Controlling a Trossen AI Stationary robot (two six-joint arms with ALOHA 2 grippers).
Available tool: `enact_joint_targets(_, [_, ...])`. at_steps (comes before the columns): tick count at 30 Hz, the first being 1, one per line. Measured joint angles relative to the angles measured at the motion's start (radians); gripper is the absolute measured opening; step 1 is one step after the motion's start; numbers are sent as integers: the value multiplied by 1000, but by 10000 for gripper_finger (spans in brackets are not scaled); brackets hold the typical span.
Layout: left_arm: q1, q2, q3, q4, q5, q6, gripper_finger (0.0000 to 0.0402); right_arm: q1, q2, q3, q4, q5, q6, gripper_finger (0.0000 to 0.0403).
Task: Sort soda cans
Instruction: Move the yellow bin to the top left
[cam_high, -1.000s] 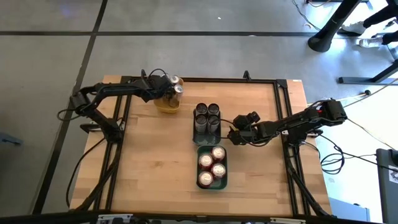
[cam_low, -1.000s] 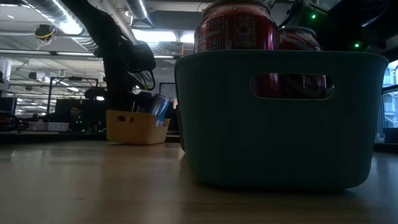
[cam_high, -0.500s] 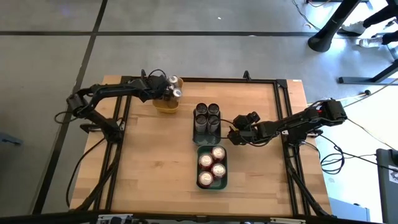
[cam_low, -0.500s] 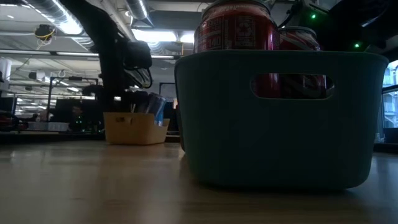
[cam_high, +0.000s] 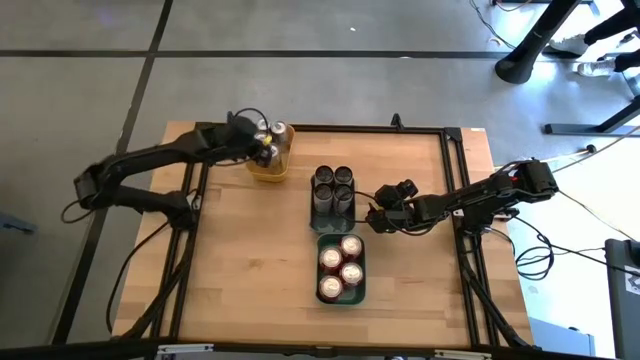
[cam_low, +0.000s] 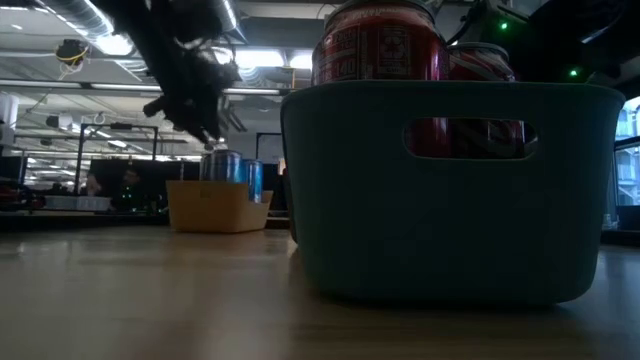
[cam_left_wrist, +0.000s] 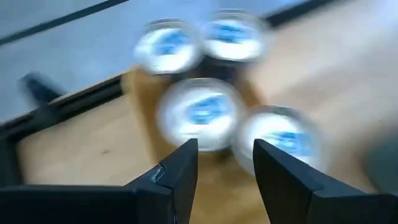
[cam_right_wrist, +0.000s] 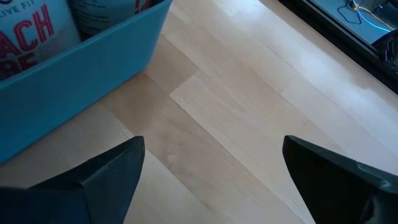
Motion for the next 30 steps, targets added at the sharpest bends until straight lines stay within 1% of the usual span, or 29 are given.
enact_joint_targets(5, [-129,-70,0,-28,60,110,143,0,0,0,2,0,-1,381])
enact_joint_targets(8, [-221,-91,1,-69,97,139,143,0,0,0,2,-6,-1,381])
enact_joint_targets(9, [-252,-93,1,-85,126,139,143,0,0,0,2,-10,-2,381])
enact_joint_targets(11, [-308,-90,2,-121,215,141,143,0,0,0,6,-25,-3,381])
enact_joint_targets(12, [-337,-83,0,-127,237,143,143,0,0,0,8,-27,-2,381])
enact_joint_targets(16, [-423,-60,-47,-122,244,174,139,0,0,0,25,-28,-3,381])
enact_joint_targets(19, [-447,-38,-98,-91,242,168,109,0,0,0,49,-29,-10,381])
enact_joint_targets(23, [-439,-14,-183,38,225,196,28,0,0,0,76,-28,-54,381])
enact_joint_targets(24, [-429,-6,-203,72,219,210,15,0,0,0,79,-27,-60,381])
enact_joint_targets(26, [-405,13,-236,128,197,215,10,0,0,0,91,-28,-80,381])
enact_joint_targets(30, [-354,56,-293,234,172,239,21,0,0,0,102,-27,-89,381])
